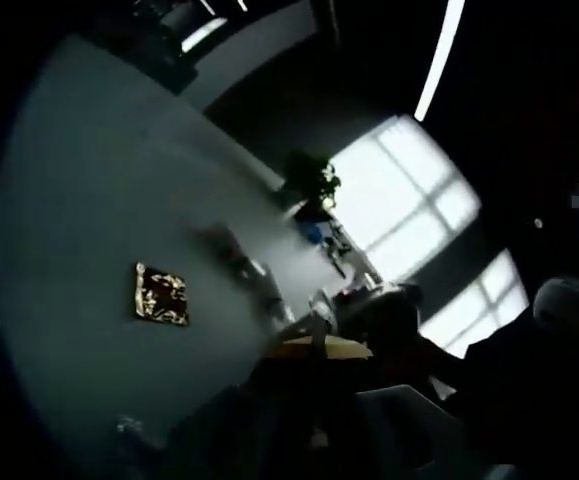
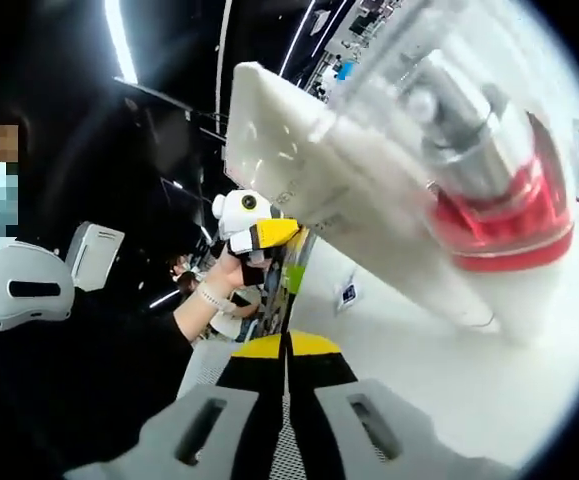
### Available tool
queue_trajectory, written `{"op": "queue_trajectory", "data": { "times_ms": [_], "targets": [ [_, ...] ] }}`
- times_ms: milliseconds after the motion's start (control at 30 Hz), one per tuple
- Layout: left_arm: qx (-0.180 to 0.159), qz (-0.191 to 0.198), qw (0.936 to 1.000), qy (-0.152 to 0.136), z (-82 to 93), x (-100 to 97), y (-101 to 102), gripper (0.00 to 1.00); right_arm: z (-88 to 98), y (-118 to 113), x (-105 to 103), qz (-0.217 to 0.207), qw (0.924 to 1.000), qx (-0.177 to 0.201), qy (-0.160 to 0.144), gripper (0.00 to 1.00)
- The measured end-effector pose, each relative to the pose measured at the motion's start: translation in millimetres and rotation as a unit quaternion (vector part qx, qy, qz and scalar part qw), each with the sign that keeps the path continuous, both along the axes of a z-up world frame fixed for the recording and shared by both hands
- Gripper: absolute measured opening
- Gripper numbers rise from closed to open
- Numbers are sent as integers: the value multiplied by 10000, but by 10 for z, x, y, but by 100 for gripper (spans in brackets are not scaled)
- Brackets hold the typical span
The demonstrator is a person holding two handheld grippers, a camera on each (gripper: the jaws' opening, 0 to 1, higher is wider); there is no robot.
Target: Arrange the skincare products in the storage area until every visible bottle or jar stands upright without overlapping.
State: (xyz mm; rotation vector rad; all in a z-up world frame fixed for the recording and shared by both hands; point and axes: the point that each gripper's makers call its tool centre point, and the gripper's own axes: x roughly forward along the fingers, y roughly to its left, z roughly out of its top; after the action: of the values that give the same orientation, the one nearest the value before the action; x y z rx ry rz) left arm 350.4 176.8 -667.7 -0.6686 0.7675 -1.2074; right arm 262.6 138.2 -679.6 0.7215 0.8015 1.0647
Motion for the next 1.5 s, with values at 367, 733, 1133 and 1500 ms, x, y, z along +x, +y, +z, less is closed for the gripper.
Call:
{"op": "queue_trajectory", "data": {
  "times_ms": [367, 733, 1133, 1500],
  "targets": [
    [791, 109, 9968, -27, -376, 146, -116, 0, -502, -139, 152, -344, 9846, -1700, -236, 1],
    [1148, 43, 9934, 55, -590, 240, -158, 0, -705, -244, 176, -405, 9643, -2572, -476, 1],
    [1186, 89, 9929, 88, -633, 183, -222, 0, -853, -364, 166, -231, 9411, -3296, -723, 3],
    [1382, 335, 9897, 173, -783, 181, -239, 0, -848, -178, 113, 351, 9084, -3873, -1535, 8]
  ]
}}
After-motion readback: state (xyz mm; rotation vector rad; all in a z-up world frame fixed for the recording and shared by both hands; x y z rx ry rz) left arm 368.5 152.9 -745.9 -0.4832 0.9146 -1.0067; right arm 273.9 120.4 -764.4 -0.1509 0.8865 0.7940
